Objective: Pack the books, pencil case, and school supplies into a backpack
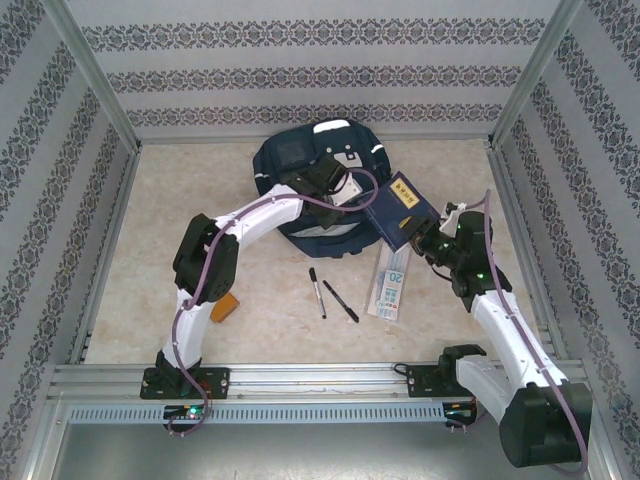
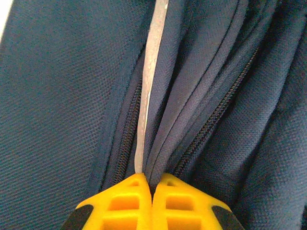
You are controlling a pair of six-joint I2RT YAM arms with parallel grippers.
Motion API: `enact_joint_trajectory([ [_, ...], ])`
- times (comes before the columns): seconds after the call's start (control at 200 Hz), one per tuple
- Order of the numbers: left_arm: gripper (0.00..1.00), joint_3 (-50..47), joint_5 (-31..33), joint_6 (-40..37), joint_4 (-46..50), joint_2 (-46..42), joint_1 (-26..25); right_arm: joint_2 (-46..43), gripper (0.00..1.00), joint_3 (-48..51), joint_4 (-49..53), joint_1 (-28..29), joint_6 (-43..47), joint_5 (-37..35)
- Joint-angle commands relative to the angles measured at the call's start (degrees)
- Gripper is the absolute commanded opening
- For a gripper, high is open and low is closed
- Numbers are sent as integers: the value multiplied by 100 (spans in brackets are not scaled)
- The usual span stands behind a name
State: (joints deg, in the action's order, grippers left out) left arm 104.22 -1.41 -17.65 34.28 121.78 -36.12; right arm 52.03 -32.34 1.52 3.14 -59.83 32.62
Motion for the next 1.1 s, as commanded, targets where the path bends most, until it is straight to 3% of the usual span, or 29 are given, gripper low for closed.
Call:
enact_joint_trajectory([
  [0.0,0,413,343,267,-333,-595,199,-195,0,-13,292,10,-349,733],
  [0.17,0,911,448,157,-348,-620,246,83,0,9,382,66,-455,1699],
  [0.335,0,1280,350,154,-412,-637,246,945,0,-229,128,468,-266,2252],
  [0.45,0,1483,80,256,-369,-664,246,1650,0,-266,-568,565,-423,1956],
  [0.754,0,1467,-536,483,-223,-865,195,3901,0,-955,-4315,627,-1931,1555],
  [0.924,0,1469,-754,473,-238,-941,145,4731,0,-1482,-4712,675,-1937,953],
  [1.099,0,1487,-826,461,-246,-968,52,5629,0,-1955,-5418,966,-2062,-301],
])
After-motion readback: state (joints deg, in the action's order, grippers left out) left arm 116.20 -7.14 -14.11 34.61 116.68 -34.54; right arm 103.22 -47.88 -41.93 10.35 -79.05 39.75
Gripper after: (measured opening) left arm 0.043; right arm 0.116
